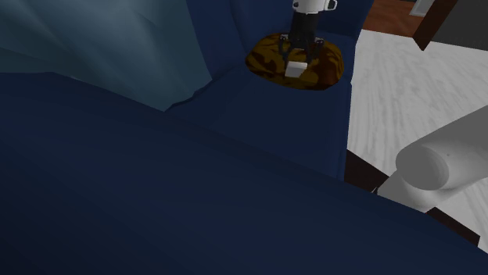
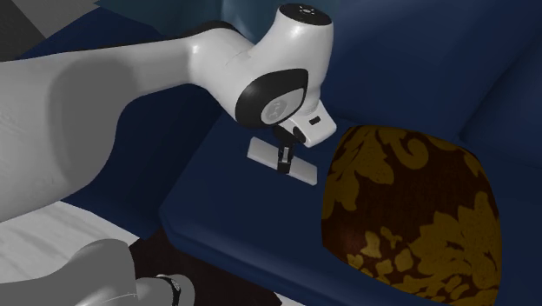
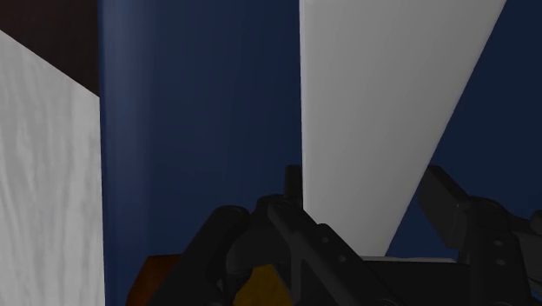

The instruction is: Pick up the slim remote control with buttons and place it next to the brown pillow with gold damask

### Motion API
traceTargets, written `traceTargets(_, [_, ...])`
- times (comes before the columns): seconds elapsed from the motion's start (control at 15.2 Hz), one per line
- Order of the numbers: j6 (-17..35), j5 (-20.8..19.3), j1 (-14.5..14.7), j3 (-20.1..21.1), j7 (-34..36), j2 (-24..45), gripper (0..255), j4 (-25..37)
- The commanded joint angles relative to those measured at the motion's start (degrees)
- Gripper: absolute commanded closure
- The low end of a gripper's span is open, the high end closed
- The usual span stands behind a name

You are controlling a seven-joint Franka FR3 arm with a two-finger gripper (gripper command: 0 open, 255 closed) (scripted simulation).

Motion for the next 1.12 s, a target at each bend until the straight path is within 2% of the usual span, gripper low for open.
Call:
traceTargets(0.0, [1.65,-0.04,0.01,0.09,0.05,0.33,255,-1.27])
traceTargets(1.06, [14.22,-0.57,0.10,0.88,0.74,3.80,255,-10.48])
